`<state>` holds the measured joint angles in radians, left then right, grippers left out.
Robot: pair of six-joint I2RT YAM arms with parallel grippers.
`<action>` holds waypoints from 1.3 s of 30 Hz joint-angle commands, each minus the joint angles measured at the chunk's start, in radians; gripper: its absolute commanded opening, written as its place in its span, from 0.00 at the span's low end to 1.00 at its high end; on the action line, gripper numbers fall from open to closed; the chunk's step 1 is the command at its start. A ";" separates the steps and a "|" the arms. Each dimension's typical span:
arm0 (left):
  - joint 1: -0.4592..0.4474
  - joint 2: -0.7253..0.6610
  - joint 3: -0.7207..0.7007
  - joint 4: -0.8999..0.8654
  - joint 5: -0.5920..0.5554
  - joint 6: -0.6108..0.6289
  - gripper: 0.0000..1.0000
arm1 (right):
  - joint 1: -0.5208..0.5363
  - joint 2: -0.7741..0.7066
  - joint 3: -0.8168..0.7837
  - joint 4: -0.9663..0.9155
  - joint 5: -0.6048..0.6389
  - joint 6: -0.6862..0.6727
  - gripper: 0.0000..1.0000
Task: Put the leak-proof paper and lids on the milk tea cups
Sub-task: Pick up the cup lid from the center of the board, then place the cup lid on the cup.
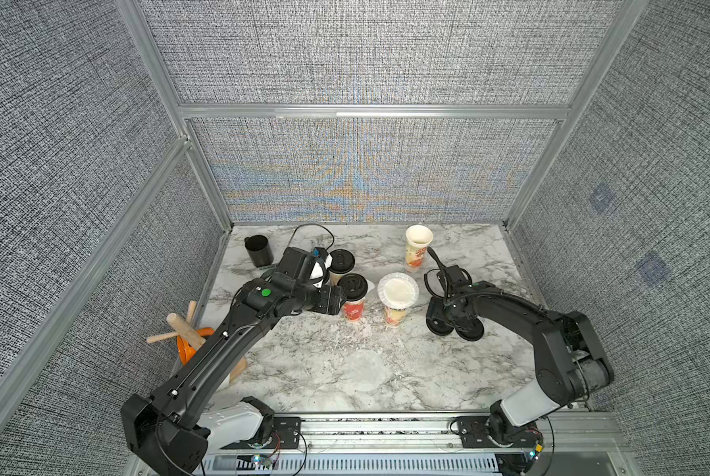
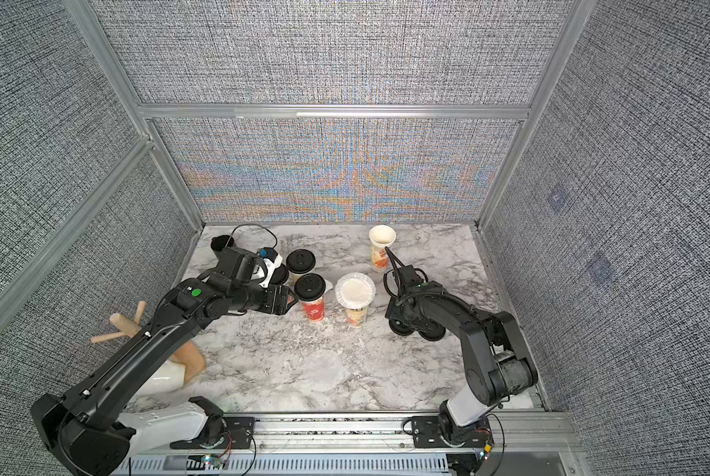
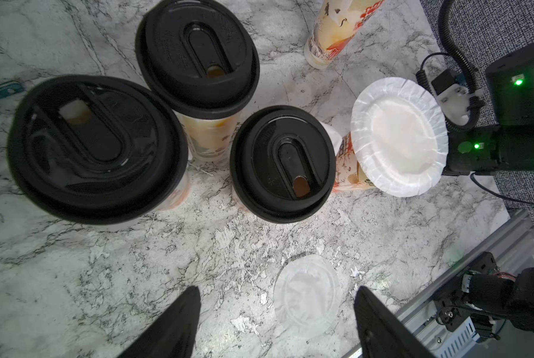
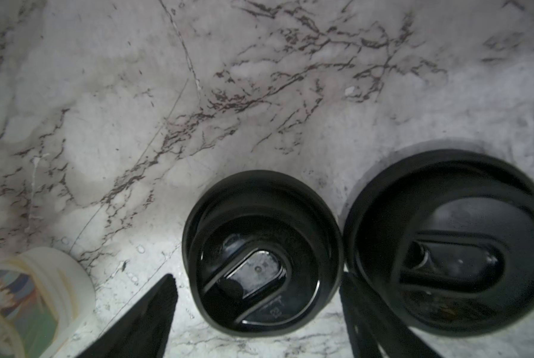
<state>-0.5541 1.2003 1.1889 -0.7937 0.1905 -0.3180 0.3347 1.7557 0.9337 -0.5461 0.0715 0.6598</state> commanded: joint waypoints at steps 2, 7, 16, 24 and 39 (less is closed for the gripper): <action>0.000 0.000 -0.001 0.001 0.000 0.007 0.80 | 0.001 0.025 0.009 0.037 0.021 0.014 0.84; 0.000 -0.003 0.000 -0.003 -0.002 0.008 0.80 | 0.000 0.044 0.013 0.043 0.026 0.011 0.81; 0.000 -0.004 -0.003 -0.004 -0.003 0.009 0.80 | 0.001 0.041 0.011 0.040 0.034 0.005 0.75; 0.000 0.002 0.000 -0.006 -0.005 0.010 0.80 | 0.010 -0.139 0.091 -0.123 0.104 -0.037 0.71; 0.000 0.023 0.009 0.003 0.003 0.006 0.79 | 0.305 -0.174 0.726 -0.662 0.133 -0.212 0.69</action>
<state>-0.5541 1.2217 1.1889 -0.7940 0.1867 -0.3157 0.6018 1.5444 1.6154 -1.0935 0.2184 0.4889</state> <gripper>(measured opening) 0.796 0.703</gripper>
